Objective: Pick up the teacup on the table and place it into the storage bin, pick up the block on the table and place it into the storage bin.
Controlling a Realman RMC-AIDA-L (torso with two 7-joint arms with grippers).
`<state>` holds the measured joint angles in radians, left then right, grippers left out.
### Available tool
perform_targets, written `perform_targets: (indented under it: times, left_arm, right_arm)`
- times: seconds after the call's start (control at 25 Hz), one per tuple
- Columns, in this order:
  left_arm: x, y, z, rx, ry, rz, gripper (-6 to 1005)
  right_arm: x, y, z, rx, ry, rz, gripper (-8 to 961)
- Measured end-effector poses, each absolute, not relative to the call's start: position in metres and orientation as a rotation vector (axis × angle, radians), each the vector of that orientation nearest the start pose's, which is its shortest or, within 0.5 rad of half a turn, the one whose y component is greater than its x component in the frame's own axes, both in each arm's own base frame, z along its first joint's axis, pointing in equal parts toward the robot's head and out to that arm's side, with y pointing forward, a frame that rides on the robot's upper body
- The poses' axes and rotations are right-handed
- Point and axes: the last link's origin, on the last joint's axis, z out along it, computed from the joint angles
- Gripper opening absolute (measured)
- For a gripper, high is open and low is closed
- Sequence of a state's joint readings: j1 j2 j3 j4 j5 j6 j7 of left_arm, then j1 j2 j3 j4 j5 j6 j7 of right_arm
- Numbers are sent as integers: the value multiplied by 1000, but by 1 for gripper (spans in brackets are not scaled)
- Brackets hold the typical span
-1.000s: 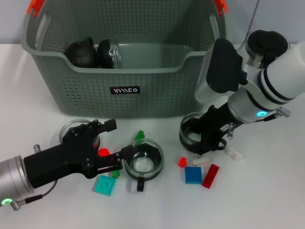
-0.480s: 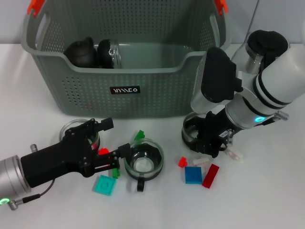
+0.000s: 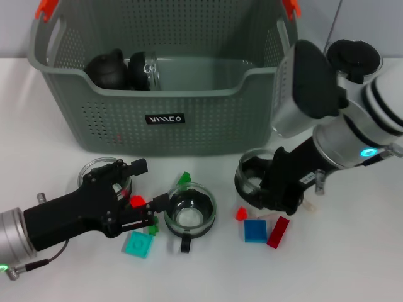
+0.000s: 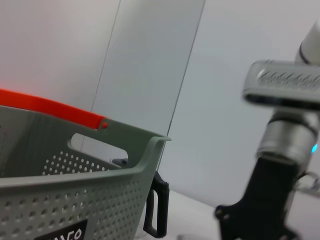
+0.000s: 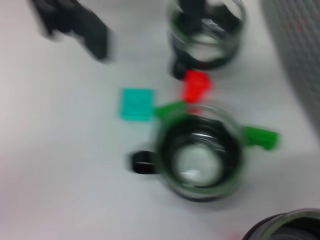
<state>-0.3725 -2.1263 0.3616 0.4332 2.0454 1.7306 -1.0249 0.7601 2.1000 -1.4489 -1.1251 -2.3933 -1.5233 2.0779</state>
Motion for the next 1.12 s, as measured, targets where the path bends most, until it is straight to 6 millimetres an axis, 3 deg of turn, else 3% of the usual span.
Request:
perform_targets:
  times: [0.28, 0.48, 0.64, 0.8, 0.96, 1.12]
  left_arm:
    - [-309, 245, -16, -2491, -648, -1015, 875]
    - [-309, 245, -16, -2491, -646, -1014, 874]
    - [-305, 248, -17, -2501, -635, -1022, 874]
    - [-302, 251, -17, -2504, -625, -1030, 873]
    - [-301, 254, -16, -2500, -619, -1033, 873]
    - [-301, 255, -16, -2497, -619, -1032, 872]
  right_arm:
    - [95, 329, -10, -3182, 269, -238, 61]
    - [55, 337, 15, -3173, 193, 44, 61]
    - [16, 366, 31, -3073, 221, 318, 61]
    - [-6, 411, 30, -2894, 328, 441, 60]
    - [-7, 453, 13, -2741, 390, 451, 60]
    - [7, 483, -10, -2622, 385, 374, 61]
